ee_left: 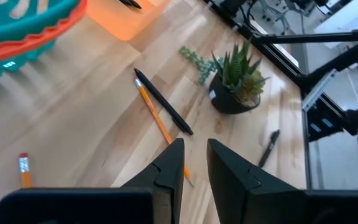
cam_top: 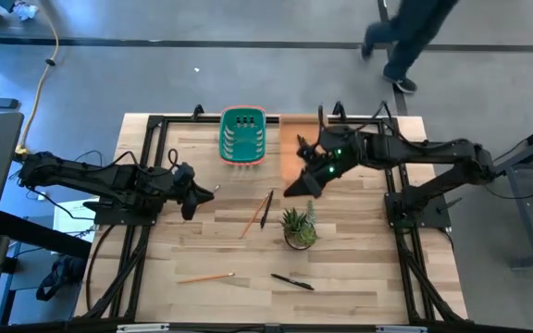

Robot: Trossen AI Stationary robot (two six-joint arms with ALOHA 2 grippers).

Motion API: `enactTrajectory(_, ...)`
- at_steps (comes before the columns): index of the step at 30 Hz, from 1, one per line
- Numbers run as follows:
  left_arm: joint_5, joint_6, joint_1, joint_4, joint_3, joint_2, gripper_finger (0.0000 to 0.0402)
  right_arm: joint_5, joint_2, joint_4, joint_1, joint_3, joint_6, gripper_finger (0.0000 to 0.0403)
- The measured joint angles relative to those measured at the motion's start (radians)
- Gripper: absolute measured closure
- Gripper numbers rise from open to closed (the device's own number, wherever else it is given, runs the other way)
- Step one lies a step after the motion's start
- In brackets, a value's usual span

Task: Sort pens & pencils
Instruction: Put the bottom black ballpoint pen into the orange bin

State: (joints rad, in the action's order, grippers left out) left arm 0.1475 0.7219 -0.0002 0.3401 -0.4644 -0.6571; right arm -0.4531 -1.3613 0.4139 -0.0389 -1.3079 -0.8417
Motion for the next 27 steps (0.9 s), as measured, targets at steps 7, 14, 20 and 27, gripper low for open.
enactTrajectory(7,-0.008,0.0,0.0,0.0,0.0,0.0,0.0344,-0.013,0.0,0.139,0.094,0.0,0.057,0.0311)
enactTrajectory(14,-0.023,0.017,0.0,0.011,0.0,0.0,0.0344,-0.048,0.0,0.204,0.178,0.0,0.063,0.0311)
enactTrajectory(20,-0.024,0.018,0.0,0.014,0.0,0.0,0.0344,-0.089,0.0,0.204,0.241,0.0,-0.004,0.0311)
enactTrajectory(27,-0.024,0.015,0.0,0.034,0.0,0.0,0.0344,-0.042,0.0,0.204,0.333,0.0,-0.119,0.0311)
